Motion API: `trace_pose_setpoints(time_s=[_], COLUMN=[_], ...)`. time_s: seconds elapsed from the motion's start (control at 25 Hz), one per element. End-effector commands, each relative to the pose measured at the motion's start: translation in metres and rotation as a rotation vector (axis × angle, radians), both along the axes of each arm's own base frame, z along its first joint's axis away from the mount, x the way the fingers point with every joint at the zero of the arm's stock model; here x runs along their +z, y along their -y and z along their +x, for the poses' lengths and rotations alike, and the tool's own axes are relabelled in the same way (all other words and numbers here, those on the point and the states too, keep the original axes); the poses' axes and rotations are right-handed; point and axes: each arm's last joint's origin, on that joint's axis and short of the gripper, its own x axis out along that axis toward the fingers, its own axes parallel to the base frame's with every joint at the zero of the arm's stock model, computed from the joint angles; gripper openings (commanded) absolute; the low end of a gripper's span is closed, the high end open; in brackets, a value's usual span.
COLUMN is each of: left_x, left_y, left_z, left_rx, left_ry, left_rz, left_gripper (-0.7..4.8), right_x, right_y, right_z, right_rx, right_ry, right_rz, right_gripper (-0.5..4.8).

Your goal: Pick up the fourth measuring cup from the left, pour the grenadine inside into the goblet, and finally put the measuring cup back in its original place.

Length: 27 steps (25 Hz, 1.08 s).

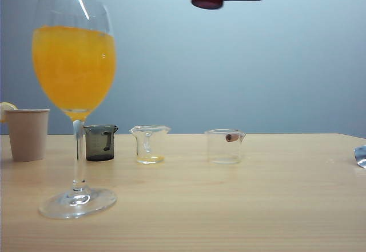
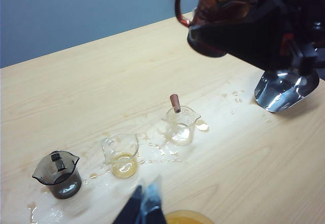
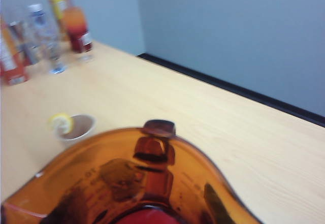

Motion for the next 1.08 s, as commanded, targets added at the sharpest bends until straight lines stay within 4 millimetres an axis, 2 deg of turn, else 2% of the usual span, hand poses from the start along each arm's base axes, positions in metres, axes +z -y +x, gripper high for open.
trace_pose_setpoints(time_s=[0.04, 0.44, 1.08], left_x=[0.002, 0.002, 0.002], left_y=[0.0, 0.0, 0.001], left_z=[0.0, 0.0, 0.0], left_rx=[-0.002, -0.011, -0.028], left_ry=[0.012, 0.01, 0.007], left_rz=[-0.01, -0.012, -0.014], left_gripper=[-0.05, -0.05, -0.05], right_x=[0.009, -0.005, -0.006], right_y=[-0.014, -0.052, -0.074], right_z=[-0.008, -0.025, -0.039], right_rx=[0.055, 0.182, 0.234], right_ry=[0.066, 0.116, 0.158], right_rz=[-0.047, -0.155, -0.194], right_gripper=[0.2, 0.17, 0.17])
